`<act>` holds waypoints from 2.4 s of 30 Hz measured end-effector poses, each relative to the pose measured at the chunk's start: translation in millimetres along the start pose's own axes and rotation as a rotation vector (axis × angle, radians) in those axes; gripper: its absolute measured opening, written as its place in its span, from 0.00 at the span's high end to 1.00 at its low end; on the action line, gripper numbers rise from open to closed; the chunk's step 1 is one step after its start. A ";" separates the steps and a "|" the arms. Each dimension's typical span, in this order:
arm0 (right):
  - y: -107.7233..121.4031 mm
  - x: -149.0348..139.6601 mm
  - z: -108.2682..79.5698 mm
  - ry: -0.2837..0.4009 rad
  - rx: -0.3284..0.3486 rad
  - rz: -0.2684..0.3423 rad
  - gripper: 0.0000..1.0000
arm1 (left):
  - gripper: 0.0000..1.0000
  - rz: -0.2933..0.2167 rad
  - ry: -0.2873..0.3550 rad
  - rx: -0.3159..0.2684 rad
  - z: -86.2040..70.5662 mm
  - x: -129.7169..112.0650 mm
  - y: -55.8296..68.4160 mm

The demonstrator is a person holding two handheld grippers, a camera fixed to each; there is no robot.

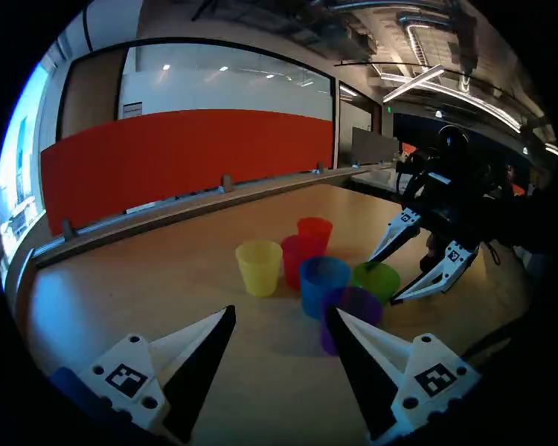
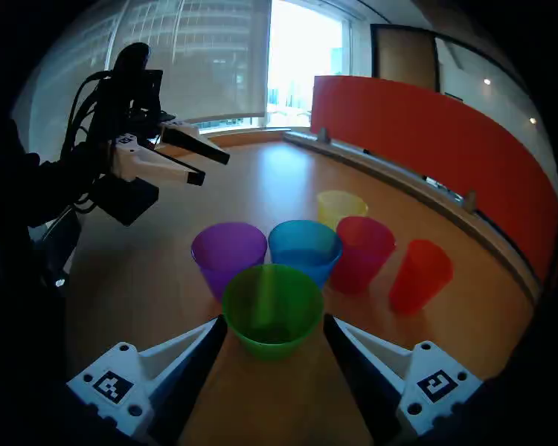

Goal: Pour water

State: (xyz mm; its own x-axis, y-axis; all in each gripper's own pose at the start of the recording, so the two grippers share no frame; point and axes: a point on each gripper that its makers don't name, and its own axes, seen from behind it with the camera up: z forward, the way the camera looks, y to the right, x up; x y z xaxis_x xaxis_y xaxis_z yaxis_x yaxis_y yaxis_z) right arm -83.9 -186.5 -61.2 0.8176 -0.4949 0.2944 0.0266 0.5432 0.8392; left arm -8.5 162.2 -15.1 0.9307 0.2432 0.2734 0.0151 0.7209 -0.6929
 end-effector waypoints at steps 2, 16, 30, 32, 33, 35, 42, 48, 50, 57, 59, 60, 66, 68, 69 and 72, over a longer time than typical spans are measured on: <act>-0.1 0.6 2.0 0.002 0.005 0.005 0.00 | 0.10 0.000 -0.001 0.002 0.2 -0.8 -0.6; -0.6 4.5 13.6 0.014 0.014 0.004 0.00 | 0.10 -0.003 0.001 0.010 -0.9 -0.9 -3.5; -0.4 5.7 14.9 0.031 0.007 0.000 0.08 | 0.10 -0.008 0.002 0.010 -1.4 -2.5 -4.2; -0.8 5.8 14.9 0.035 0.005 0.001 0.08 | 0.10 -0.007 0.001 0.010 -1.2 -3.0 -3.4; -1.1 6.3 14.5 0.038 0.005 0.001 0.09 | 0.10 -0.007 0.001 0.010 -1.2 -3.1 -2.9; -2.2 8.9 12.9 0.048 0.005 0.000 0.09 | 0.10 -0.004 0.001 0.008 -1.1 -2.9 -1.8; -1.8 23.6 3.0 0.108 -0.013 0.009 0.09 | 0.10 -0.002 0.003 0.005 0.1 -1.2 0.8; -1.3 33.3 -7.2 0.152 -0.034 0.005 0.09 | 0.10 0.006 0.006 -0.001 0.4 2.1 5.1; -1.3 37.4 -10.6 0.168 -0.042 0.001 0.09 | 0.11 0.009 0.006 -0.006 1.0 3.2 7.1; -1.3 52.9 -21.1 0.223 -0.071 -0.009 0.09 | 0.10 0.024 0.001 -0.017 4.9 4.2 12.1; -1.1 58.5 -24.0 0.241 -0.081 -0.010 0.09 | 0.10 0.027 -0.002 -0.021 6.8 4.3 13.6; -0.9 61.2 -25.3 0.250 -0.086 -0.010 0.09 | 0.10 0.028 -0.002 -0.023 7.7 4.5 14.3; 1.5 76.3 -33.0 0.313 -0.110 0.003 0.09 | 0.10 0.027 -0.004 -0.035 12.9 7.0 16.8; 3.1 80.8 -35.5 0.334 -0.117 0.012 0.09 | 0.10 0.029 -0.006 -0.037 14.7 7.8 16.6; 3.9 82.9 -36.7 0.344 -0.120 0.016 0.09 | 0.10 0.030 -0.008 -0.038 15.4 8.2 16.5; 6.4 89.1 -40.6 0.375 -0.129 0.028 0.09 | 0.10 0.032 -0.012 -0.044 17.9 9.0 16.7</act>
State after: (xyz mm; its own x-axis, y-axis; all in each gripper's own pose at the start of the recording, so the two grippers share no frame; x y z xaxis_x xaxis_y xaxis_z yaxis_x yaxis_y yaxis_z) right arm 12.4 -199.6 -48.2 0.9718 -0.2091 0.1088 0.0536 0.6457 0.7617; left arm -6.3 188.1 -12.3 0.9264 0.2738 0.2586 0.0016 0.6838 -0.7297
